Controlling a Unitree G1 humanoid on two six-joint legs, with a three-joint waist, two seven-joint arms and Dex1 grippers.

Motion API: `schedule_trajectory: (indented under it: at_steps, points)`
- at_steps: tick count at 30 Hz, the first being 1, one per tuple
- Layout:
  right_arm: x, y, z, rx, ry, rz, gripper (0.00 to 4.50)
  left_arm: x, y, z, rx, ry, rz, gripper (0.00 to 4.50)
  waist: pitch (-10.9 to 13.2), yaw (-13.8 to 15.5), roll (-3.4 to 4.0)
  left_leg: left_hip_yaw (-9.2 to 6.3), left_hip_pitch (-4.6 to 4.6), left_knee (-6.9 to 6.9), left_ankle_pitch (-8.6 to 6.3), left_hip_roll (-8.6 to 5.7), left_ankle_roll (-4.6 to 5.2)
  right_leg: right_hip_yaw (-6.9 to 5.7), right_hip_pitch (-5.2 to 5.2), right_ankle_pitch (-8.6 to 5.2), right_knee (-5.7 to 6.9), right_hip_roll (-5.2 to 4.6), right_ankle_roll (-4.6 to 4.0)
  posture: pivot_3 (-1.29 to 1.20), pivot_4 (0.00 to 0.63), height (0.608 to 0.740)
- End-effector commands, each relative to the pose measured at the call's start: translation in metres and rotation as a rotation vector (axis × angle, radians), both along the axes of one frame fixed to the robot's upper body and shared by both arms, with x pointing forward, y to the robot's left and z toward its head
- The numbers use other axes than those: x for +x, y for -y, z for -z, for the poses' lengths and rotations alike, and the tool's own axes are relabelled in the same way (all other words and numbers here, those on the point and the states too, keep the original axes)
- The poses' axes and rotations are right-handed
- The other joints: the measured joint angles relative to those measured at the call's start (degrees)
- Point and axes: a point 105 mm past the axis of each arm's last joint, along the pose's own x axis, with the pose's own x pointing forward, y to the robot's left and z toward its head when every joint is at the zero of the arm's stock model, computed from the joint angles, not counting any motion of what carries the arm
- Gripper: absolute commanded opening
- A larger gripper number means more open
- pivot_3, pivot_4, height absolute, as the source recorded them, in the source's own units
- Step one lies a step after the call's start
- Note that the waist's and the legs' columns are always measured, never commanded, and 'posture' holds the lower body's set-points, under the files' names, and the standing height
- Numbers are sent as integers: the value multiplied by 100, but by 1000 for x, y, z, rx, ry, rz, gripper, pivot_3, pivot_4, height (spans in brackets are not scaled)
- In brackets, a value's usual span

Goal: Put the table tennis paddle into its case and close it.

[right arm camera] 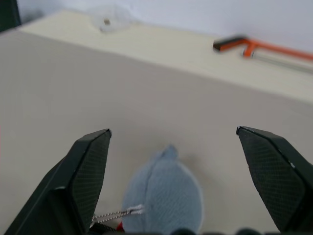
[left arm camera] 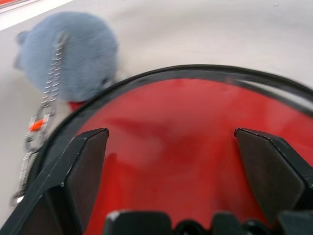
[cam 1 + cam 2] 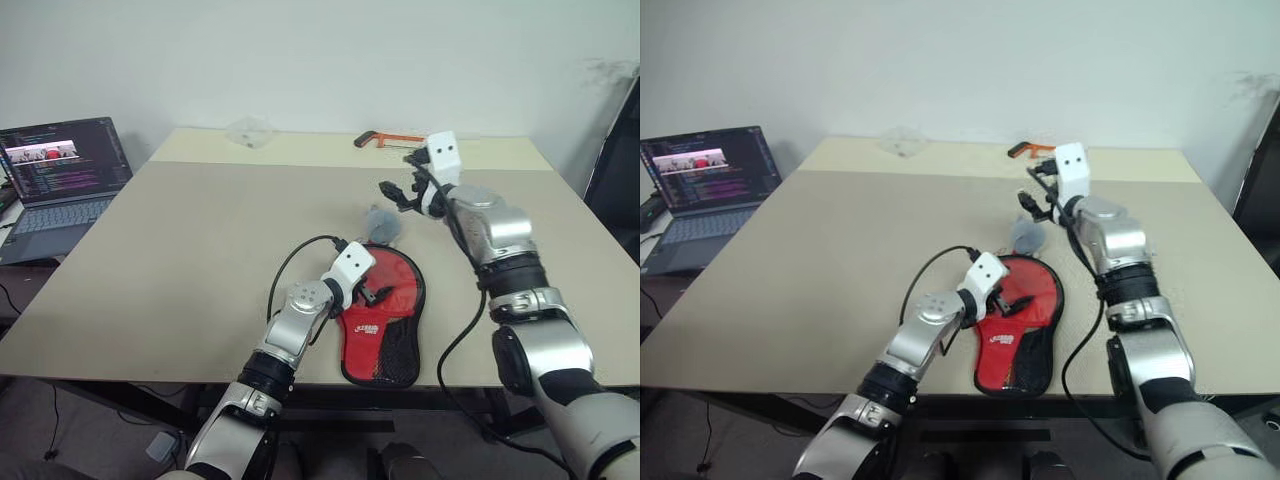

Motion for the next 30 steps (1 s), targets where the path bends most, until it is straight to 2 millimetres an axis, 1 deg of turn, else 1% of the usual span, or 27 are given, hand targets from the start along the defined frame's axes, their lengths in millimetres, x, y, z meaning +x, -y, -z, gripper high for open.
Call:
schedule_trajectory:
  at_steps: [1, 4, 6, 7, 13, 16, 18, 19, 21, 24, 26, 27, 30]
  points:
    - [9, -6, 11, -57, 5, 45, 4500, -1, -6, 7, -8, -76, -23, 4480, 0, -3, 0, -1, 0, -3, 0, 1, 0, -1, -1, -1, 0, 1, -2, 0, 150, 740]
    - [10, -11, 37, -69, -53, 51, 4500, -4, -3, 1, -32, -91, -2, 4480, 1, -4, 1, -2, -2, -8, 0, 0, 0, -3, -4, -3, -1, 1, -6, 0, 150, 740]
    - [9, -15, 48, 0, -110, 60, 4500, -5, -3, -2, -36, -95, -1, 4480, 3, -13, 2, -1, -5, -9, -1, 0, -1, -3, -5, -4, -3, 1, -7, 0, 150, 740]
    - [8, -17, 52, 24, -128, 64, 4500, -5, -4, -2, -35, -96, -4, 4480, 4, -16, 2, -1, -6, -10, -1, 0, -1, -3, -6, -3, -3, 1, -8, 0, 150, 740]
    - [6, -29, 62, -11, -152, 73, 4500, -7, -7, 1, -19, -104, -20, 4480, 4, -85, 3, -4, -6, -10, -1, 1, -1, -4, -7, -5, -2, 1, -6, 0, 150, 740]
    - [4, -29, 69, -35, -176, 87, 3873, -7, -7, -2, -28, -103, -28, 4500, 4, -105, 3, -4, -6, -10, -2, 0, -2, -4, -6, -5, -2, 1, -6, 0, 150, 740]
    - [5, -26, 70, -49, -174, 113, 3262, -5, -8, -3, -30, -100, -43, 4500, 4, -114, 3, -5, -6, -10, -2, 1, -2, -4, -7, -6, -2, 1, -6, 0, 150, 740]
    - [6, -25, 70, -56, -171, 124, 2845, -5, -8, -4, -30, -98, -46, 4500, 4, -116, 3, -5, -6, -10, -2, 0, -2, -4, -7, -6, -2, 1, -6, 0, 150, 740]
    - [6, -23, 70, -66, -166, 137, 2174, -5, -7, -4, -32, -98, -48, 4500, 4, -117, 3, -6, -6, -10, -2, 0, -2, -4, -7, -6, -2, 1, -5, 0, 150, 740]
    - [9, -15, 67, -104, -138, 184, 1284, -5, -5, -6, -42, -98, -48, 4500, 4, -116, 3, -6, -6, -10, -2, -2, -2, -5, -6, -8, -3, -1, -2, 0, 150, 740]
    - [11, -10, 61, -100, -111, 215, 841, -5, -4, -6, -43, -100, -49, 4500, 4, -107, 3, -6, -7, -10, -2, -2, -2, -6, -6, -9, -3, -2, -1, 0, 150, 740]
    - [13, -8, 56, -95, -94, 228, 695, -5, -3, -6, -44, -103, -48, 4500, 4, -101, 3, -6, -7, -10, -2, -2, -2, -6, -5, -9, -3, -2, -1, 0, 150, 740]
    - [17, -5, 42, -77, -48, 246, 476, -6, -2, -5, -43, -107, -46, 4500, 5, -93, 3, -7, -9, -10, -2, -3, -2, -6, -6, -9, -4, -2, -1, 0, 150, 740]
